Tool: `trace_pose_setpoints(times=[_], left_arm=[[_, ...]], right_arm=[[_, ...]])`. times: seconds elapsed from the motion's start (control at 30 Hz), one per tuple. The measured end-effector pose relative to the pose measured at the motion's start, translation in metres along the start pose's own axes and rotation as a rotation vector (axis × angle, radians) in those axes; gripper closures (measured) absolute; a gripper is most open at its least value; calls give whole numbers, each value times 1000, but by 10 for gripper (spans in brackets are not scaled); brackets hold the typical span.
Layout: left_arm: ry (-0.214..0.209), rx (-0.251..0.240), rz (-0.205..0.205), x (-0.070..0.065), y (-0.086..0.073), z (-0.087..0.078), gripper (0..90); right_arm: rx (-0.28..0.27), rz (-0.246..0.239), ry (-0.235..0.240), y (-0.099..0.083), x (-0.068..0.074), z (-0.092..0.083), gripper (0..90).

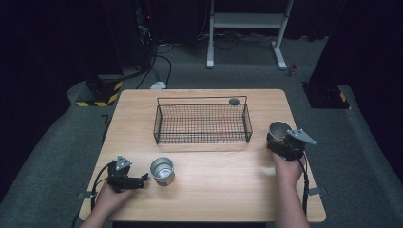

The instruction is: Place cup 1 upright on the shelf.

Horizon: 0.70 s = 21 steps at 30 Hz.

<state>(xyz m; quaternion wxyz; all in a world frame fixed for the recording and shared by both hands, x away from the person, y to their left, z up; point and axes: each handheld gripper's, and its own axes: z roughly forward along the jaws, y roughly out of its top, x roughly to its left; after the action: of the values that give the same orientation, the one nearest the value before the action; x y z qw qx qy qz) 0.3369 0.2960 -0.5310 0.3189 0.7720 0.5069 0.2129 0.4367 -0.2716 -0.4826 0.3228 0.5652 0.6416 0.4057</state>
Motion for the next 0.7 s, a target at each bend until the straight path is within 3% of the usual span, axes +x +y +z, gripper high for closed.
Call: trace_pose_setpoints(times=[0.23, 0.7], left_arm=[[0, 0, 0, 0, 0, 0, 4], [1, 0, 0, 0, 0, 0, 4]], right_arm=[[3, -15, 6, 2, 2, -4, 138], [-48, -43, 31, 1, 18, -26, 139]])
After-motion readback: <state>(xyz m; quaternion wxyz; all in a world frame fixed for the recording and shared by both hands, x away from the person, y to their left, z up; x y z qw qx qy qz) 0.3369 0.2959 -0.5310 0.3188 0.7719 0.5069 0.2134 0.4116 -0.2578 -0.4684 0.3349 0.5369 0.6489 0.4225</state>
